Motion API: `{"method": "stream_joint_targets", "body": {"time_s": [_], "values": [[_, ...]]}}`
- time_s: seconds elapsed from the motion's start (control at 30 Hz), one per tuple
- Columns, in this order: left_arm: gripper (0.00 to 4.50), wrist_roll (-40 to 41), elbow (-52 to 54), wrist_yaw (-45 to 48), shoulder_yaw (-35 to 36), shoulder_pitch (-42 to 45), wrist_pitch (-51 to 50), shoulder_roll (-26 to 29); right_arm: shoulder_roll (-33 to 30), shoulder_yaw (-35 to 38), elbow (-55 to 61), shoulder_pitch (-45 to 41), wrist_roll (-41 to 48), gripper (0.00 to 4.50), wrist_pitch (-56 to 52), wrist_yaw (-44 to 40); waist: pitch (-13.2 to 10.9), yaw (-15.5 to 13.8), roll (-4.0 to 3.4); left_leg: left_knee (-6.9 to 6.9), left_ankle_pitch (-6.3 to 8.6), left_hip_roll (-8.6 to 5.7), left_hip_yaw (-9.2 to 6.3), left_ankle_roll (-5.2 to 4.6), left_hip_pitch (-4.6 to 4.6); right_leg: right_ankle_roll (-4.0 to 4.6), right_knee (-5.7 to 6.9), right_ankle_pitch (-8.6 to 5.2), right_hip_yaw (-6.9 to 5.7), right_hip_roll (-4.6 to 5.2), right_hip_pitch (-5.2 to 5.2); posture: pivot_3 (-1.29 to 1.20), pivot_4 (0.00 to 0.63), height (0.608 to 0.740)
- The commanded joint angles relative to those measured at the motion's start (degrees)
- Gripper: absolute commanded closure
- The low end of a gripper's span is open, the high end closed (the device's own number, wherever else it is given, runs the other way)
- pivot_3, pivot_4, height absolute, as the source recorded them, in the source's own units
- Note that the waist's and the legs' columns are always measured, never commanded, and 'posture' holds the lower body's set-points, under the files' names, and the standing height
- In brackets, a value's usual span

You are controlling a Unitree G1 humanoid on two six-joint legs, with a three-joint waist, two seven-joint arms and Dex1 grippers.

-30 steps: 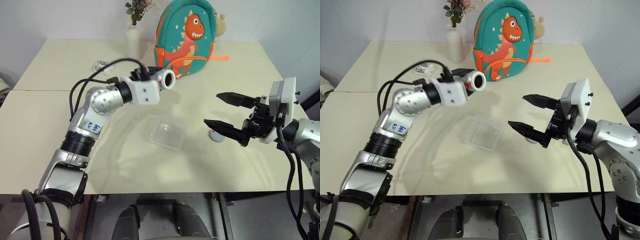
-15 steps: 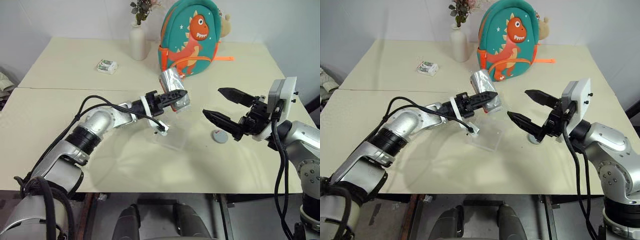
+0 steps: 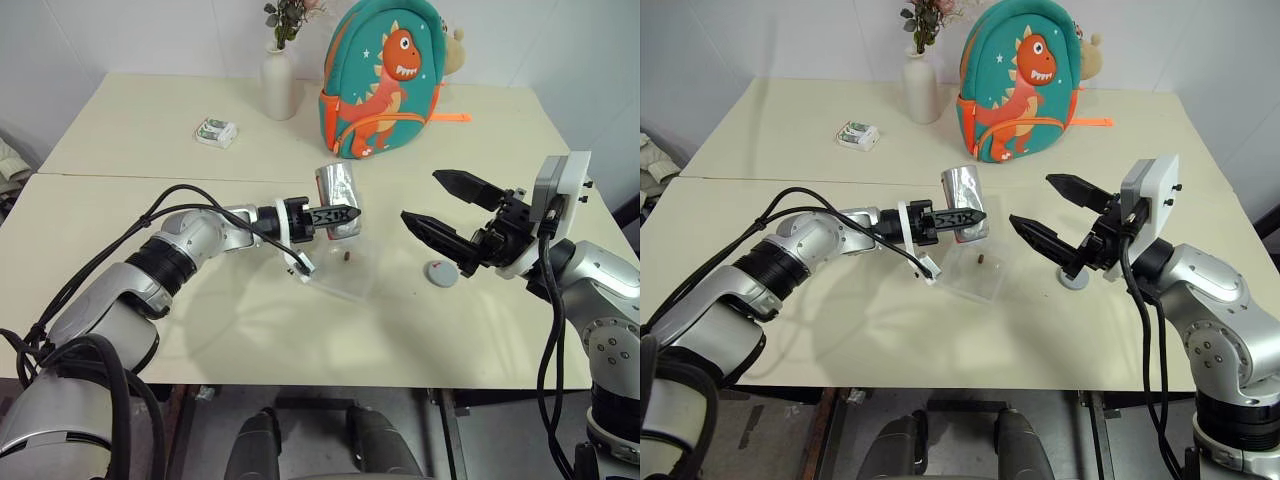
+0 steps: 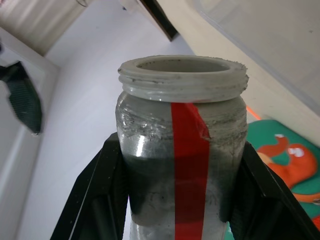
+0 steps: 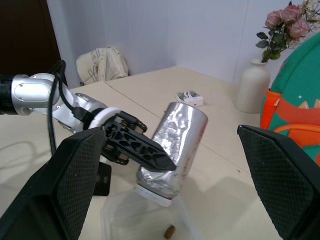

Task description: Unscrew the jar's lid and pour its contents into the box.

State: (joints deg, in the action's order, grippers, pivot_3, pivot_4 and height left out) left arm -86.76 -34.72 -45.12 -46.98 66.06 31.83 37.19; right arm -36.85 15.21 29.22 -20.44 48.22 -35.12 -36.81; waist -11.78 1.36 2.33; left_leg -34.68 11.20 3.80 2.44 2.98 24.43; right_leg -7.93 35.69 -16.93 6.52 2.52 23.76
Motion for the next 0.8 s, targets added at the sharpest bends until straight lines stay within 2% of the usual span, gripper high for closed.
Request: {"method": "stream_joint_targets", "body": {"time_s": [0.03,0.1,0.17,0.27,0.33,0.43,0.53,0.67,0.8], "values": [[2.41,8.62,-0.51,4.54,4.25,1.71,4.72,0.70,0.03,1.00,1.50,0.15,0.60,0.03,1.00,0.49,0.00,0.14,0.00,0.00,0.00,0.00,0.01,0.00,0.00,0.00,0.00,0.00,0.00,0.00,0.00,0.00,0.150,0.740],[2.41,14.43,-0.80,8.50,6.98,0.77,6.98,1.11,0.00,1.04,1.60,0.37,0.63,0.03,1.01,0.48,0.00,0.21,0.00,0.01,0.00,0.01,0.01,0.00,-0.01,0.00,0.03,0.00,0.00,0.00,0.00,0.00,0.150,0.740],[2.41,23.82,-2.02,14.97,10.96,-0.47,10.21,1.08,-0.01,0.99,1.64,0.56,0.67,0.03,0.99,0.45,0.00,0.20,0.00,0.00,0.00,0.01,0.01,0.00,-0.02,0.01,0.07,-0.01,0.00,-0.01,0.01,0.00,0.150,0.740],[2.41,44.06,-3.60,30.93,18.35,-3.57,11.73,-0.52,-0.16,0.88,1.63,0.67,0.92,0.03,0.77,0.27,0.01,0.23,-0.02,-0.01,0.00,0.01,0.06,0.00,-0.05,0.02,0.12,-0.01,0.01,0.00,0.01,0.00,0.150,0.740],[2.41,62.85,-1.78,46.05,25.76,-7.69,3.31,-3.59,-0.40,0.60,1.64,0.47,1.20,0.03,0.42,-0.02,0.03,0.20,-0.05,-0.05,-0.01,0.02,0.07,-0.01,-0.07,0.03,0.17,-0.02,0.00,0.00,0.00,0.00,0.150,0.740],[2.41,78.88,2.97,58.70,35.33,-11.77,-12.93,-6.65,-1.06,-0.24,1.83,0.15,1.15,0.03,-0.18,-0.63,0.02,0.32,-0.05,-0.22,-0.01,0.05,0.05,-0.01,-0.07,0.05,0.28,-0.03,-0.02,-0.02,-0.03,0.00,0.150,0.740],[2.41,87.43,7.31,63.61,42.24,-14.39,-26.90,-8.01,-2.15,-1.54,2.33,0.06,0.61,0.03,-0.69,-1.50,0.02,0.60,-0.04,-0.36,-0.01,0.05,0.03,-0.03,-0.07,0.04,0.38,-0.02,0.00,-0.04,-0.03,0.00,0.150,0.740],[2.41,97.92,10.83,63.88,52.50,-18.14,-45.60,-9.05,-3.65,-5.25,1.84,-1.56,-0.38,0.03,-1.97,-3.25,0.02,0.88,-0.04,-0.40,-0.03,0.05,-0.04,-0.04,-0.16,0.03,0.43,-0.01,-0.01,-0.05,-0.12,0.00,0.150,0.740],[2.41,100.63,10.16,61.90,58.29,-20.81,-50.72,-9.52,-4.10,-8.68,0.51,-3.82,-2.15,0.03,-2.04,-5.13,0.02,1.03,-0.04,-0.45,-0.04,0.04,-0.11,-0.06,-0.17,0.02,0.48,-0.01,-0.04,-0.06,-0.14,0.00,0.150,0.740]]}}
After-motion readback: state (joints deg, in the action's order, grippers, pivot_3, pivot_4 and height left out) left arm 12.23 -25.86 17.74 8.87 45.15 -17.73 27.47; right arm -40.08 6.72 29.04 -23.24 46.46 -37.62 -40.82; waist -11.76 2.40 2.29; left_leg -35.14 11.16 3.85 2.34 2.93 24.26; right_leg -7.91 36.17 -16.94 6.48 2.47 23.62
